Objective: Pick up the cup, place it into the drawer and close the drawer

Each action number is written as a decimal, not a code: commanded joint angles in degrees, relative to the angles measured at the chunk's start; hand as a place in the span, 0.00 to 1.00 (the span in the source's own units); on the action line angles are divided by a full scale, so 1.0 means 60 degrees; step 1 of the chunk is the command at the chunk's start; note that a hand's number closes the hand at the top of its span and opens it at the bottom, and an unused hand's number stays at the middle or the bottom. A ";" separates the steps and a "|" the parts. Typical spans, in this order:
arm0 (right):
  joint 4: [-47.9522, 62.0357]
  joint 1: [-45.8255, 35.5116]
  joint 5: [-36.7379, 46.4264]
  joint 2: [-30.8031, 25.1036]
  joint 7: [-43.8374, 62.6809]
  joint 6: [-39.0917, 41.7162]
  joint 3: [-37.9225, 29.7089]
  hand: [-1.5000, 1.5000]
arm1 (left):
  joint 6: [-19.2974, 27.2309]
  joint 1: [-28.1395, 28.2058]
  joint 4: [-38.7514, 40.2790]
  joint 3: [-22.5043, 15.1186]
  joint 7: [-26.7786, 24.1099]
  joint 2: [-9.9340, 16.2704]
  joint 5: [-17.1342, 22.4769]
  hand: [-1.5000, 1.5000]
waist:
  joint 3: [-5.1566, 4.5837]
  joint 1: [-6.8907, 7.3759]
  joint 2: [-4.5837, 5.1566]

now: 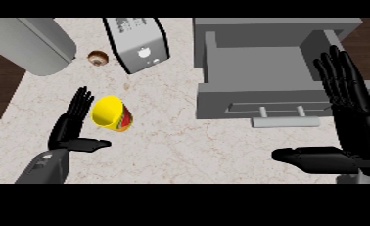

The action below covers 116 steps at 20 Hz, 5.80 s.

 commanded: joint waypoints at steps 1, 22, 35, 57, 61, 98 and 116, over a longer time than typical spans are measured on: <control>0.0239 -0.0174 -0.0600 -0.0417 -0.0078 0.0449 -0.0564 0.00 | -0.0424 -0.0099 0.0805 -0.0017 -0.1339 0.0063 -0.0222 0.00 | -0.0011 -0.0071 0.0040; 0.0165 -0.0294 -0.0351 -0.0070 0.0252 0.0309 -0.0093 0.00 | -0.1398 -0.0846 0.1130 0.0077 -0.1359 -0.0438 -0.0077 0.00 | -0.0018 -0.0101 0.0046; 0.0531 -0.0357 -0.0454 -0.0146 0.0110 0.0408 -0.0272 0.00 | -0.3553 -0.1006 0.0684 -0.0156 -0.0999 -0.0807 0.0165 1.00 | -0.0018 -0.0062 0.0053; 0.0223 0.0135 0.0032 0.0159 -0.0051 0.0051 -0.0137 0.00 | -0.1457 -0.0747 -0.1269 0.1071 -0.2005 -0.0950 0.1724 1.00 | 0.0010 0.0092 -0.0052; 0.0622 -0.0096 -0.0377 -0.0340 -0.0064 0.0471 -0.0631 0.00 | -0.0932 -0.1283 -0.2477 0.0487 -0.0649 -0.1415 0.1646 1.00 | 0.0029 0.0195 -0.0103; 0.1451 -0.0729 -0.0339 -0.0389 -0.0611 0.0626 -0.0902 0.00 | 0.5943 -0.7696 -0.2341 -0.4144 0.5064 -0.2816 0.3992 1.00 | 0.0034 -0.0257 0.0066; 0.1293 -0.0881 -0.0743 -0.0697 -0.0254 0.1127 -0.0917 0.00 | 0.6711 -0.7584 -0.1172 -0.7924 0.5439 -0.2816 0.5527 0.00 | 0.0037 -0.0620 0.0133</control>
